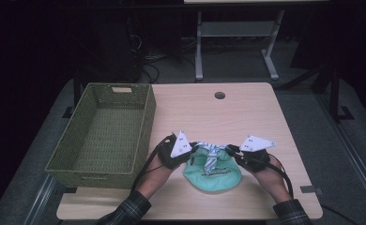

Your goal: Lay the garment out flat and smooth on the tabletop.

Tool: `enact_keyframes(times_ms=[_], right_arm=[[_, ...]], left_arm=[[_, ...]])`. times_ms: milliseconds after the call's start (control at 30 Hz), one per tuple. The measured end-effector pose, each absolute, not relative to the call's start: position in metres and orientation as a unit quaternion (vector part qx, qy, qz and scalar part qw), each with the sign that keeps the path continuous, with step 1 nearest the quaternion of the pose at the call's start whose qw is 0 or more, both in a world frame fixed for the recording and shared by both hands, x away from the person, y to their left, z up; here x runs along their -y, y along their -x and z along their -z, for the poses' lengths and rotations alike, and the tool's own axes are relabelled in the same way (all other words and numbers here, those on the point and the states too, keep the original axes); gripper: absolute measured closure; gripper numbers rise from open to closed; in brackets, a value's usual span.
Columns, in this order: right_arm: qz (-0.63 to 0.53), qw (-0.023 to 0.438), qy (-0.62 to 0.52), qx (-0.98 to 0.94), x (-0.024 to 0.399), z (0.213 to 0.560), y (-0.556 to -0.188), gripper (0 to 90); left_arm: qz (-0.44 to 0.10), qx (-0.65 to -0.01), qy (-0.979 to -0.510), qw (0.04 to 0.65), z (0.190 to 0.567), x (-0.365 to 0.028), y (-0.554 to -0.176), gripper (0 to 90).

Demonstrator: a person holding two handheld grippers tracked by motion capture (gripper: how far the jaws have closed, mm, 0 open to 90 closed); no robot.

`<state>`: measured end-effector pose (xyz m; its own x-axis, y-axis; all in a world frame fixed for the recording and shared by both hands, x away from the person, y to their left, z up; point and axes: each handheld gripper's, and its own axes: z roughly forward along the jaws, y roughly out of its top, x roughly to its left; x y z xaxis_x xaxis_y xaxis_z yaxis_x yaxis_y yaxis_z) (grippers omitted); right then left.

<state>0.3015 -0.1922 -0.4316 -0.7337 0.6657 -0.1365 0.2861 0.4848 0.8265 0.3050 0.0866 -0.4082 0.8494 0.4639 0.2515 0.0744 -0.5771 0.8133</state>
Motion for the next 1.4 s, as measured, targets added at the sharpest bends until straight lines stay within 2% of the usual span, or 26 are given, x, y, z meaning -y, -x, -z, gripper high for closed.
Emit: enact_keyframes(times_ms=[500, 767, 967, 1033, 1100, 1167, 1300, 1400], right_arm=[[-0.421, 0.182, -0.285, -0.842, 0.201, 0.440, -0.276, 78.6], [-0.425, 0.157, -0.280, -0.847, 0.206, 0.447, -0.261, 80.2], [-0.432, 0.135, -0.284, -0.845, 0.209, 0.445, -0.256, 80.1], [-0.442, 0.132, -0.284, -0.840, 0.212, 0.439, -0.257, 84.1], [-0.449, 0.130, -0.288, -0.836, 0.215, 0.433, -0.261, 88.6], [-0.450, 0.131, -0.289, -0.835, 0.216, 0.429, -0.267, 89.5], [-0.454, 0.143, -0.297, -0.828, 0.219, 0.421, -0.281, 89.6], [-0.455, 0.145, -0.303, -0.825, 0.222, 0.419, -0.296, 89.6]], left_arm=[[-0.144, -0.174, -0.883, 0.411, 0.429, -0.093, -0.287, 80.6], [-0.096, -0.174, -0.889, 0.413, 0.436, -0.093, -0.277, 74.5], [-0.083, -0.176, -0.883, 0.428, 0.428, -0.095, -0.272, 64.5], [-0.080, -0.181, -0.876, 0.440, 0.422, -0.098, -0.271, 63.8], [-0.079, -0.185, -0.870, 0.450, 0.417, -0.101, -0.271, 65.1], [-0.079, -0.193, -0.865, 0.457, 0.411, -0.104, -0.273, 68.9], [-0.075, -0.216, -0.855, 0.465, 0.404, -0.109, -0.280, 82.9], [-0.076, -0.234, -0.850, 0.466, 0.401, -0.110, -0.289, 89.4]])
